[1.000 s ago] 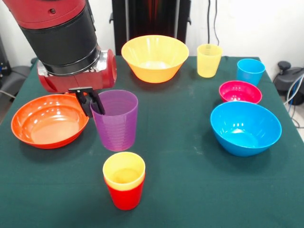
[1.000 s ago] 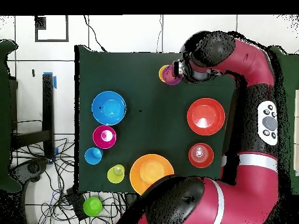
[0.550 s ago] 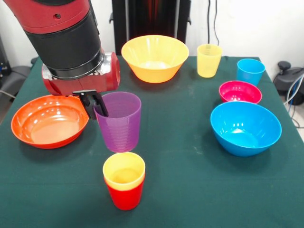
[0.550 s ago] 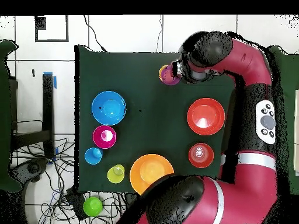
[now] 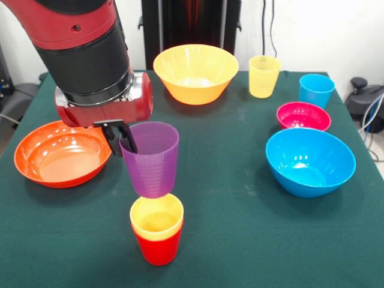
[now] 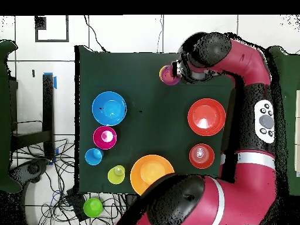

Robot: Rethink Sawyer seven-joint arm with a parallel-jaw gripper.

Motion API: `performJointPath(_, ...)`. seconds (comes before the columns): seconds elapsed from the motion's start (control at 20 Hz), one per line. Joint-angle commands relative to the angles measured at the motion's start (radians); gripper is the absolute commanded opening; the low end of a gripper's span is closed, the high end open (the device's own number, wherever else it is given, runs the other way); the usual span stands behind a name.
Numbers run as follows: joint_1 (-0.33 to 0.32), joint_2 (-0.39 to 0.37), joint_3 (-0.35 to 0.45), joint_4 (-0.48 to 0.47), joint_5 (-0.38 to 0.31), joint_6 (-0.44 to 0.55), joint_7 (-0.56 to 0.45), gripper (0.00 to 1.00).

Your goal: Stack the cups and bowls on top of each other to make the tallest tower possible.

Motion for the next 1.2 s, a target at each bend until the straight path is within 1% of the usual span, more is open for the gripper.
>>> performJointPath(0.05,0.000,0.030,0.101,-0.029,-0.081,-0.009,-0.313,0.00)
performJointPath(0.35,-0.010,0.029,0.111,-0.031,-0.087,-0.001,-0.332,0.00)
performJointPath(0.65,-0.013,0.027,0.119,-0.002,-0.091,-0.039,-0.322,0.00)
performJointPath(0.8,-0.016,0.031,0.124,-0.004,-0.098,-0.044,-0.320,0.00)
performJointPath(0.9,-0.022,0.023,0.126,0.016,-0.101,-0.058,-0.325,0.00)
performJointPath(1.15,-0.020,0.035,0.135,-0.018,-0.115,-0.045,-0.343,0.00)
performJointPath(1.2,-0.026,0.037,0.134,-0.003,-0.114,-0.061,-0.342,0.00)
